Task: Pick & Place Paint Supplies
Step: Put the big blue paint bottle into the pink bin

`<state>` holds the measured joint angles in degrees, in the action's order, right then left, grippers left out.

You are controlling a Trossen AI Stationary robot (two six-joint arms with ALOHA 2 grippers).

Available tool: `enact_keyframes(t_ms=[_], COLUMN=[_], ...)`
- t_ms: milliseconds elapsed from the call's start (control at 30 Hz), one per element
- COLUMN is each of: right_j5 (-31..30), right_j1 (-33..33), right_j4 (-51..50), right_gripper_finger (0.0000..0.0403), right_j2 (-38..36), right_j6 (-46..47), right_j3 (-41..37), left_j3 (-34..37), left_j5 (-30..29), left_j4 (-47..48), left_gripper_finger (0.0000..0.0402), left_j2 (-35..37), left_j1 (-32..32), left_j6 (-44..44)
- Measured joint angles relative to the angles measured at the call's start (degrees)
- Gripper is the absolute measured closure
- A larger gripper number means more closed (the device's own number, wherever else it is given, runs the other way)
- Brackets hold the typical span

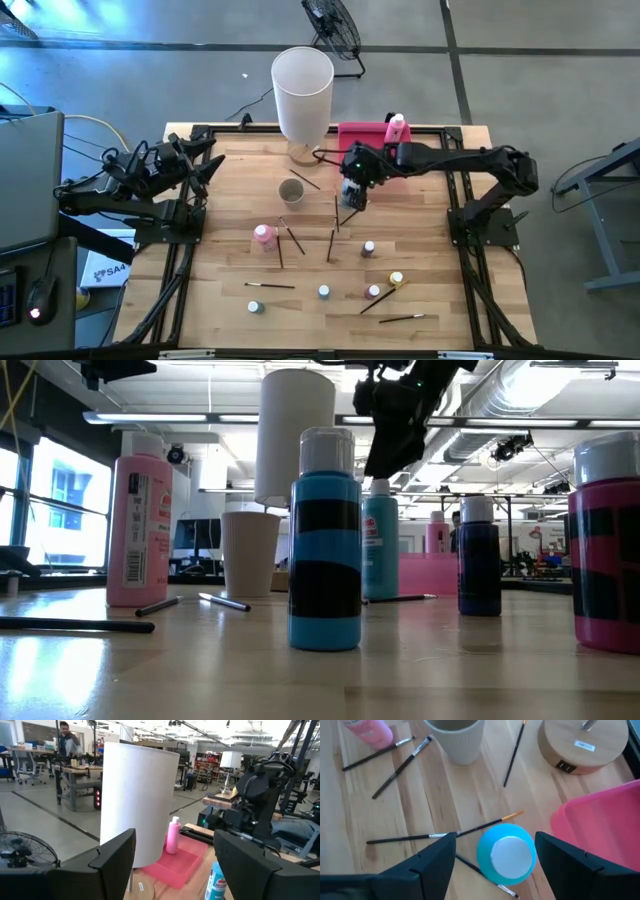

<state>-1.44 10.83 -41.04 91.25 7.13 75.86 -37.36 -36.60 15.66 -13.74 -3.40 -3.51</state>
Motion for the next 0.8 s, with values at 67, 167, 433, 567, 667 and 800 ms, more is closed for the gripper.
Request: enact_keyframes(t_ms=[67,167,433,567,667,800], right_j5=[-0.02,0.21,1.73,2.78,3.16,3.55], right_j1=[0.62,1.36,2.83,3.21,3.19,3.43], right_j4=[-0.37,-0.46,-2.05,-2.05,-1.96,-1.5], right_gripper_finger=[0.0137,0.0137,0.0137,0.0137,0.0137,0.0137], right_j2=[0.08,0.13,0.13,0.13,0.69,1.44], right_j6=[-0.58,-1.17,-1.17,-1.19,-1.37,-1.39], right_j3=[-0.01,-0.01,0.0,-0.01,0.01,-0.01], left_j3=[0.0,0.0,0.0,0.0,0.0,0.0], left_j5=[0.0,0.0,-0.02,-0.02,-0.03,-0.04], left_j4=[0.02,0.02,0.04,0.04,0.07,0.11], left_gripper_finger=[0.014,0.014,0.014,0.014,0.014,0.014], left_j2=[-0.01,-0.02,-0.01,-0.02,-0.02,-0.01], left_j1=[0.0,0.0,0.0,0.0,0.0,0.0], left_j6=[-0.01,-0.02,0.03,0.07,0.15,0.17])
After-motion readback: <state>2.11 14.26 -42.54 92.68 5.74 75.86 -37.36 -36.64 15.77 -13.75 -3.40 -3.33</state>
